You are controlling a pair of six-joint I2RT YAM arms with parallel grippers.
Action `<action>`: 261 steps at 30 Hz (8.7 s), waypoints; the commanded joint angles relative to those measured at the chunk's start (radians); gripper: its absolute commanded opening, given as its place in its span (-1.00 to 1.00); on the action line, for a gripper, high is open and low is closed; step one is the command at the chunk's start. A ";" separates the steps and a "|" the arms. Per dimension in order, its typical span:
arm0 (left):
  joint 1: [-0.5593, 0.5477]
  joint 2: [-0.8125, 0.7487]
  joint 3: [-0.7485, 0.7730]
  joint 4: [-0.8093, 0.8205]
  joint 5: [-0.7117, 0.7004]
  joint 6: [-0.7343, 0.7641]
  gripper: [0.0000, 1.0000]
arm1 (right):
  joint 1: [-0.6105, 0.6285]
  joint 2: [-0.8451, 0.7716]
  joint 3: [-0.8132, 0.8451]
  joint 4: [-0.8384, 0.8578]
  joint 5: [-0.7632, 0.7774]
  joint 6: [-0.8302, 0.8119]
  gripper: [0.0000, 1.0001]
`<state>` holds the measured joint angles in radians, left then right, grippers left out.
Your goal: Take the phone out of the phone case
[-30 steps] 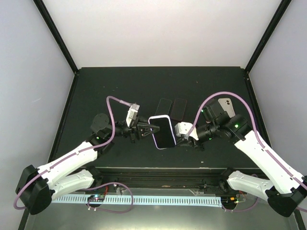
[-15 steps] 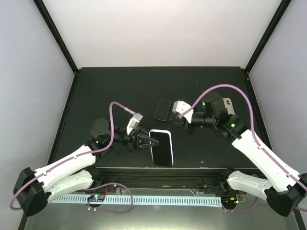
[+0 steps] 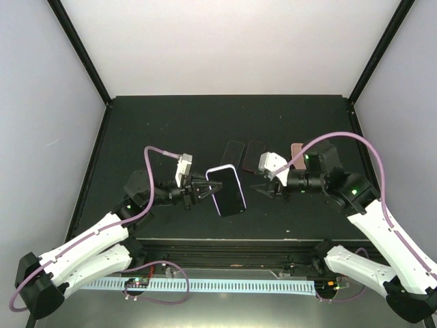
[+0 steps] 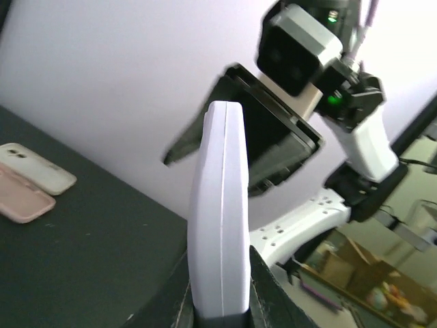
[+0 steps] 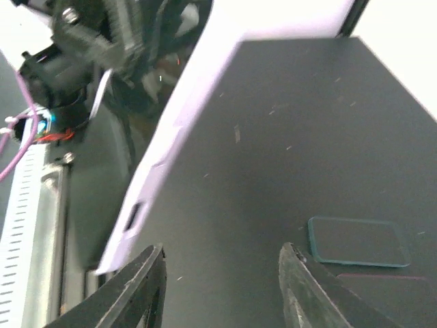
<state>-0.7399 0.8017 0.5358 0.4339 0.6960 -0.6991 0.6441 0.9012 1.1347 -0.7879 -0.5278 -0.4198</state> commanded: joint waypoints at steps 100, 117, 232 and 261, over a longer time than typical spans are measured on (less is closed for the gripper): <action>-0.039 0.112 0.266 -0.599 -0.956 0.318 0.44 | -0.062 0.037 -0.298 0.317 -0.074 0.769 -0.99; -0.457 0.366 0.234 -0.437 -1.121 0.649 0.40 | -0.192 0.191 -0.287 0.065 0.068 0.861 -0.99; -0.581 0.781 0.340 -0.081 -1.634 0.918 -0.97 | -0.570 0.112 -0.323 0.192 0.237 0.680 -0.99; -0.175 0.974 0.459 -0.362 -1.673 1.375 -0.97 | -0.578 -0.354 -0.521 0.476 0.064 0.527 -0.99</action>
<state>-0.9478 1.7252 0.9638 0.0044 -0.9379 0.5903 0.0704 0.5735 0.6342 -0.3786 -0.4141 0.1101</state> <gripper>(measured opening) 0.076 0.063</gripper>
